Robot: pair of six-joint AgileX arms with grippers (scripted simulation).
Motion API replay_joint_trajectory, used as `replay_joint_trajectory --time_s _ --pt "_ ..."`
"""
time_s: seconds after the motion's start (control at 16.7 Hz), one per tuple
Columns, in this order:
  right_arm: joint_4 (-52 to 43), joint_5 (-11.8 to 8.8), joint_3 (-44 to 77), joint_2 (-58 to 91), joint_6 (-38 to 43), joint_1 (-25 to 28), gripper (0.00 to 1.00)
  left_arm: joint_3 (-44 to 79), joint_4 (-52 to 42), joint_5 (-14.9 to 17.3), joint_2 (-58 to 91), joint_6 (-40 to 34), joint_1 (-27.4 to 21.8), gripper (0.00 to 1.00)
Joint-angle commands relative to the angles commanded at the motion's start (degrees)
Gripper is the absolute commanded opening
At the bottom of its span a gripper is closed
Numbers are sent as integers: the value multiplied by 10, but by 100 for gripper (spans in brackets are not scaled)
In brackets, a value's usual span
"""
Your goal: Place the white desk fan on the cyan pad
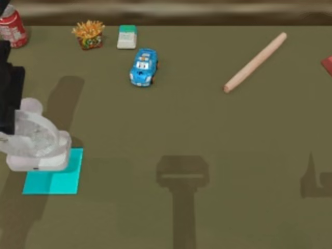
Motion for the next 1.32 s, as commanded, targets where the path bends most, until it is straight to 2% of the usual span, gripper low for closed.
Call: replay_joint_trajectory --time_s 0.24,0.6,0.84,1.32 --pt "0 0 0 0 0 0 100 0 2 0 3 2 -3 0" --pt "0 0 0 0 0 0 100 -66 76 0 10 0 0 0" --pt "0 0 0 0 0 0 100 -68 78 0 10 0 0 0" --pt "0 0 0 0 0 0 100 -68 78 0 10 0 0 60"
